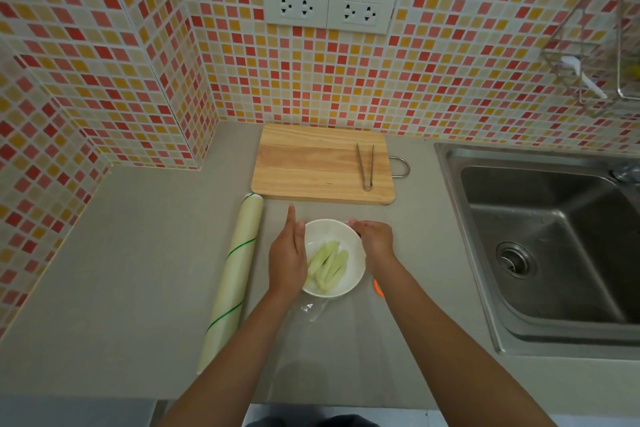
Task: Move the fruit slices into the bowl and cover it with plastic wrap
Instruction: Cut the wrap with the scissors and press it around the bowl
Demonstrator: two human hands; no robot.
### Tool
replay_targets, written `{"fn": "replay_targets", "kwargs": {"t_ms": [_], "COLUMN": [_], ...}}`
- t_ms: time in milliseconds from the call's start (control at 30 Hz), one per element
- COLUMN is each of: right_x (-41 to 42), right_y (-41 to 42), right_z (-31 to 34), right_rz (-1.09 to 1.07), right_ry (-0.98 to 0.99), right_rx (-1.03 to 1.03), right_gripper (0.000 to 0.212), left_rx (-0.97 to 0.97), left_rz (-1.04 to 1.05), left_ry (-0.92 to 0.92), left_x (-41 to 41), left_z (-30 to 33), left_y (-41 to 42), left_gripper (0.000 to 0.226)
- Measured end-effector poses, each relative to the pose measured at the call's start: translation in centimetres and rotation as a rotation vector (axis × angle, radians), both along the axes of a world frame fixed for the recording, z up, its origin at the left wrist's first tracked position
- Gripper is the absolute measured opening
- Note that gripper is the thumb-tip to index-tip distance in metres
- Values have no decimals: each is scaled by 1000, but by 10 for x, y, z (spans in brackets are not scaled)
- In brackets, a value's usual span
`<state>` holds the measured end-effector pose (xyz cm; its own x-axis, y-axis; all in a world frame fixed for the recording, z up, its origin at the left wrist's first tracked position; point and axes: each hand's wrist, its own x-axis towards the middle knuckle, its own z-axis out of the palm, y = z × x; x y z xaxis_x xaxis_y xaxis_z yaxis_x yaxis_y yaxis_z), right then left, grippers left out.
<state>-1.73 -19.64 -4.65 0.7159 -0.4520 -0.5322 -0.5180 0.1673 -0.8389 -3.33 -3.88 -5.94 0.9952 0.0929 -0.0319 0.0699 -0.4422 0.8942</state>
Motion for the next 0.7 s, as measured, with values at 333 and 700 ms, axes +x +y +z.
{"fn": "replay_targets", "kwargs": {"t_ms": [333,700], "right_x": [-2,-21], "right_y": [-3,3], "right_z": [-3,5], "right_rz": [-163,365], "right_ry": [-94,-239], "right_rx": [119,60], "right_gripper": [37,35], "left_rx": [-81,-180], "left_rz": [9,36], "left_ry": [5,23], "left_x": [-1,-1], "left_z": [5,6], "left_y": [-2,-4], "left_gripper": [47,45]}}
